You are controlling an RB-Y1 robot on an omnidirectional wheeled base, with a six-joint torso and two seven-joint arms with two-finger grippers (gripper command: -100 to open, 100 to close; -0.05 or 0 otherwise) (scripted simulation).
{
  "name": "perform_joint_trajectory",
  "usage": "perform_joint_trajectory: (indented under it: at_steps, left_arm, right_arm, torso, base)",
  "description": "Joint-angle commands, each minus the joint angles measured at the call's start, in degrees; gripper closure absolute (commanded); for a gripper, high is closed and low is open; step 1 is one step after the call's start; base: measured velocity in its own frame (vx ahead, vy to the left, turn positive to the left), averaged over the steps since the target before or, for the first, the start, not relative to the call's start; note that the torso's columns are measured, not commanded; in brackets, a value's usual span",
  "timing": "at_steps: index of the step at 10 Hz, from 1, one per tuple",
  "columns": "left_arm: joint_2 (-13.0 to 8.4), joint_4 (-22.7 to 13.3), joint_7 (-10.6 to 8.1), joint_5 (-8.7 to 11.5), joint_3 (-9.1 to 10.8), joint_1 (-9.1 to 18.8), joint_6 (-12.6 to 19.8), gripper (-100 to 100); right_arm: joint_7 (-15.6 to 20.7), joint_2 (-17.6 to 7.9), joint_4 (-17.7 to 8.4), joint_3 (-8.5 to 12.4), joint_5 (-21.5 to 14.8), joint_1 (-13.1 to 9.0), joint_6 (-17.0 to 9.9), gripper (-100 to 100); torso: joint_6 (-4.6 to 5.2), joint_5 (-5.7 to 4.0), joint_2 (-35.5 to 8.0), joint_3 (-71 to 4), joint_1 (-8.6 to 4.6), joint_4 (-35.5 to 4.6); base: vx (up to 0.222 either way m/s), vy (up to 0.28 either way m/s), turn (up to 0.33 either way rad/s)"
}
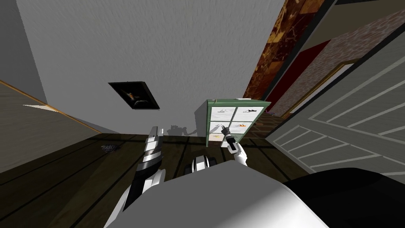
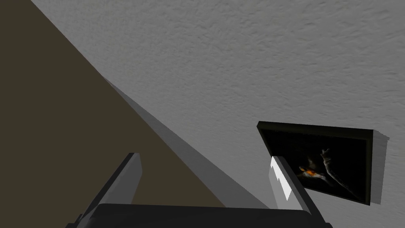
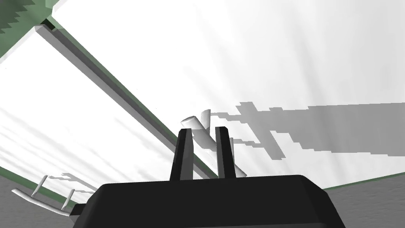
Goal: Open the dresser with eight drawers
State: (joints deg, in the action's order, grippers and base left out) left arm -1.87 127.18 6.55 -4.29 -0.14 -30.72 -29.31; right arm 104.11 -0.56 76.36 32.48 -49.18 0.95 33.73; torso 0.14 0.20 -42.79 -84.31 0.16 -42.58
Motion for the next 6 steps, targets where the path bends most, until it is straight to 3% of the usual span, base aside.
perform_joint_trajectory:
  at_steps: [1,4,5,6]
  left_arm:
    - [0.0,0.0,0.0,0.0,0.0,0.01,0.0,0]
    - [0.01,0.0,0.0,0.0,-0.01,0.02,0.01,0]
    - [0.0,0.0,0.0,0.0,0.0,0.0,0.0,0]
    - [0.0,0.0,0.0,0.0,0.0,-0.01,0.0,0]
  right_arm:
    - [-0.72,-0.53,0.67,-0.25,-0.02,-0.12,-0.29,100]
    - [-1.1,-0.79,0.93,-0.49,-0.11,-0.06,-0.5,100]
    - [-1.11,-2.45,0.96,-0.49,-0.17,-0.01,-0.54,-100]
    - [-1.04,-3.54,0.96,-0.48,-0.22,0.01,-0.54,-100]
  torso:
    - [-0.08,-0.08,-0.16,0.15,0.0,0.03]
    - [-0.14,-0.2,0.64,-0.34,-0.14,0.33]
    - [-0.14,-0.22,0.96,-0.53,-0.25,0.42]
    - [-0.14,-0.24,1.0,-0.58,-0.32,0.44]
  base:
    - [-0.211,0.063,-0.024]
    - [-0.154,0.05,-0.014]
    - [-0.016,0.007,0.003]
    - [0.011,0.0,0.003]
